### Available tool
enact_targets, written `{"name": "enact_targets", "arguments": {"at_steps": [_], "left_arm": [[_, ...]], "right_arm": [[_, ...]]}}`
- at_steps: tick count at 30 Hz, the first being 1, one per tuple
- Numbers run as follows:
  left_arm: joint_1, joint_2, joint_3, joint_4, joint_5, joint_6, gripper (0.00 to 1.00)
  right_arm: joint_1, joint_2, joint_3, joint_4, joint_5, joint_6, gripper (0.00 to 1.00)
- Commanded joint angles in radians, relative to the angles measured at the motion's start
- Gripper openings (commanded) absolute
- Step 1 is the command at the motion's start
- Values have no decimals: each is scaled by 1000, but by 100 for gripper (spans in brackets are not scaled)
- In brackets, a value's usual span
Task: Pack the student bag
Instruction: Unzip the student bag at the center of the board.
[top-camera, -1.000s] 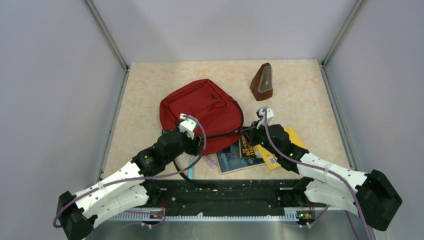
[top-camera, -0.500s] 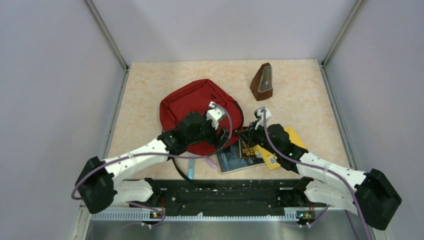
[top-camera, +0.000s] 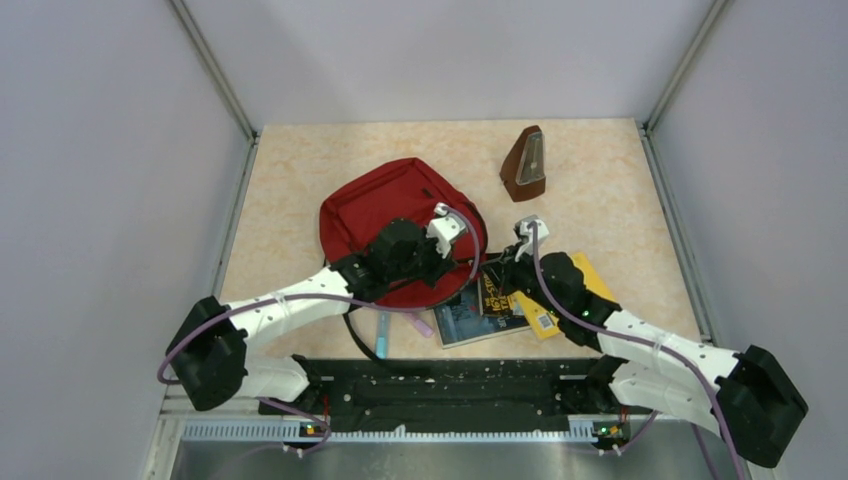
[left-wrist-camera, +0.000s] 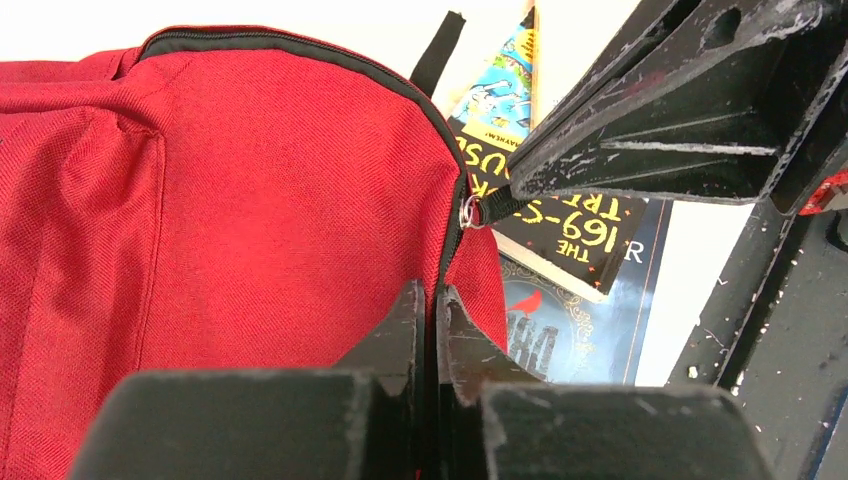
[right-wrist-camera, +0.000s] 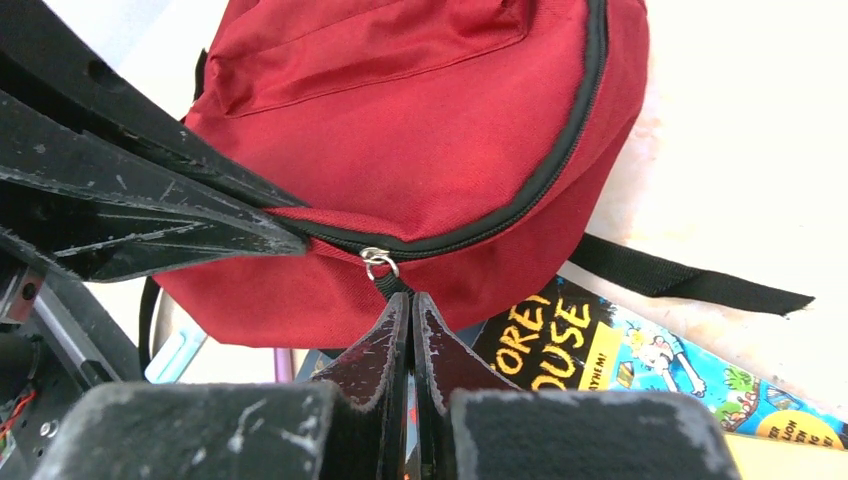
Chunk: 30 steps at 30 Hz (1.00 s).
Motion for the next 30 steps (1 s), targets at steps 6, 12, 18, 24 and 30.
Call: {"name": "enact_targets", "arguments": {"at_steps": [6,12,18,24,30], "left_arm": [[-8,-154,-68,-86,-69,-2,0],[-9,-298,-135,-170,-94,-63,0],[-9,-445,-179,-232,-127,-118,0],[-9,-523,-155,-308,-190,-173,0],[-8,-532,-92,-408,-228,-205,0]], "right_arm": [[7,-71,-11,42,165,-6,0],[7,-50,17,33,213,12,0],[5,33,63,58,218,-2,0],[5,127,129,83,220,-37,0],[1,246,211,107,229,-77,0]]}}
